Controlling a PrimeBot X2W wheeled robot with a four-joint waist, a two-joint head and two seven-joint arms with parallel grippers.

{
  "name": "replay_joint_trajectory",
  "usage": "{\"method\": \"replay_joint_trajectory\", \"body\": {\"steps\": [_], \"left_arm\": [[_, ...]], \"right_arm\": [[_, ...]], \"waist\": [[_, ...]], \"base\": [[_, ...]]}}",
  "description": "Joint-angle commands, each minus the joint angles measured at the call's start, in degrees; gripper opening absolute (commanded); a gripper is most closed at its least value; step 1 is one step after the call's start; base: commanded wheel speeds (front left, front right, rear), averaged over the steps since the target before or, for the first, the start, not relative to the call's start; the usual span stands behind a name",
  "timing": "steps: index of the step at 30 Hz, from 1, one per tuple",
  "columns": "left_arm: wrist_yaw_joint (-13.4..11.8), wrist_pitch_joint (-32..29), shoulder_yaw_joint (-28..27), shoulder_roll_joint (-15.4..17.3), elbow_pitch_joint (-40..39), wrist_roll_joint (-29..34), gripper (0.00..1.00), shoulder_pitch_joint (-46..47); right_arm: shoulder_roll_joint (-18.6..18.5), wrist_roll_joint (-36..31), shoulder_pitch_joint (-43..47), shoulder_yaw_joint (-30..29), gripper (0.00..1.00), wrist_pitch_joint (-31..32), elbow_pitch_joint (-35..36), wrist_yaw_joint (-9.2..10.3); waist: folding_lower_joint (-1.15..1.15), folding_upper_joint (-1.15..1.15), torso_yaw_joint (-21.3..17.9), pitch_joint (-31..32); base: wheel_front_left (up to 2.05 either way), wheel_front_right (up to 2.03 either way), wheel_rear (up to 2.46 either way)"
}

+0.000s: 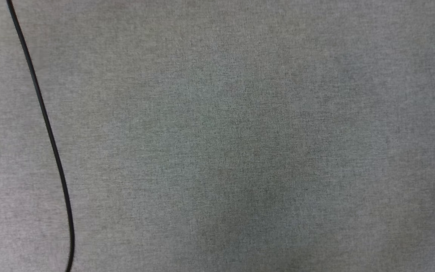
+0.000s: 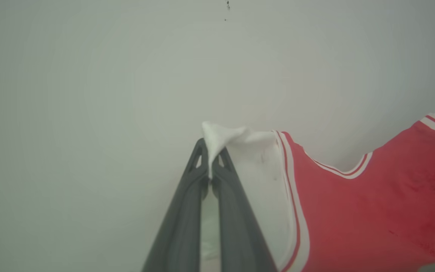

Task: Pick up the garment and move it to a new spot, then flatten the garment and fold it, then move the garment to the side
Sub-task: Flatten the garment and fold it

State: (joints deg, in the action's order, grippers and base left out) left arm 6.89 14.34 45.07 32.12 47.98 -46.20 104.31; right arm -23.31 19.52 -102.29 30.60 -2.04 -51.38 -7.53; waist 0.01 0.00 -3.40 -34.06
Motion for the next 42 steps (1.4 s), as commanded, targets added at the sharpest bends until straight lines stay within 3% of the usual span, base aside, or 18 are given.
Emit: {"method": "replay_joint_trajectory", "body": {"steps": [1, 8, 13, 23, 30, 34, 42], "left_arm": [[0.1, 0.5, -0.4, 0.2, 0.1, -0.5, 0.0, -2.6], [0.3, 0.9, -4.9, 1.9, -5.3, -1.8, 0.0, -16.9], [-0.6, 0.9, -9.5, 3.0, -12.6, -1.2, 0.0, -31.7], [-6.0, 0.9, -15.7, 2.4, -26.3, -0.9, 0.0, -64.6], [-7.5, 0.9, -17.8, 2.9, -28.7, -2.4, 0.0, -79.7], [-8.3, 0.9, -18.7, 3.1, -28.5, -3.3, 0.0, -87.3], [-10.3, 0.9, -20.3, 2.7, -27.4, -4.1, 0.0, -98.2]], "right_arm": [[0.7, 1.2, 1.9, 0.9, 0.0, -1.1, -0.7, 0.08], [1.7, 8.7, 12.5, 6.4, 0.0, -5.7, -0.9, 0.08], [0.0, 14.0, 22.4, 11.3, 0.0, -7.4, 2.6, 0.08], [-5.5, 21.0, 45.0, 17.1, 0.0, -8.8, 12.1, 0.08], [-9.3, 22.4, 57.8, 17.2, 0.0, -8.2, 16.4, 0.08], [-11.7, 23.9, 66.1, 14.9, 0.0, -8.6, 17.5, 0.08], [-13.0, 24.7, 81.8, 8.9, 0.0, -8.2, 20.0, 0.09]], "waist": [[-0.01, 0.0, 0.2, 0.5], [-0.01, 0.0, 0.6, 4.6], [-0.01, 0.0, 0.9, 8.6], [-0.01, 0.0, 1.7, 17.5], [-0.01, 0.0, 1.4, 22.0], [-0.01, 0.0, 1.7, 25.1], [-0.01, 0.0, 1.3, 29.8]], "base": [[0.0, 0.0, 0.0], [0.0, 0.0, 0.0], [0.0, 0.0, 0.0], [0.0, 0.0, 0.0], [0.0, 0.0, 0.0], [0.0, 0.0, 0.0], [0.0, 0.0, 0.0]]}}
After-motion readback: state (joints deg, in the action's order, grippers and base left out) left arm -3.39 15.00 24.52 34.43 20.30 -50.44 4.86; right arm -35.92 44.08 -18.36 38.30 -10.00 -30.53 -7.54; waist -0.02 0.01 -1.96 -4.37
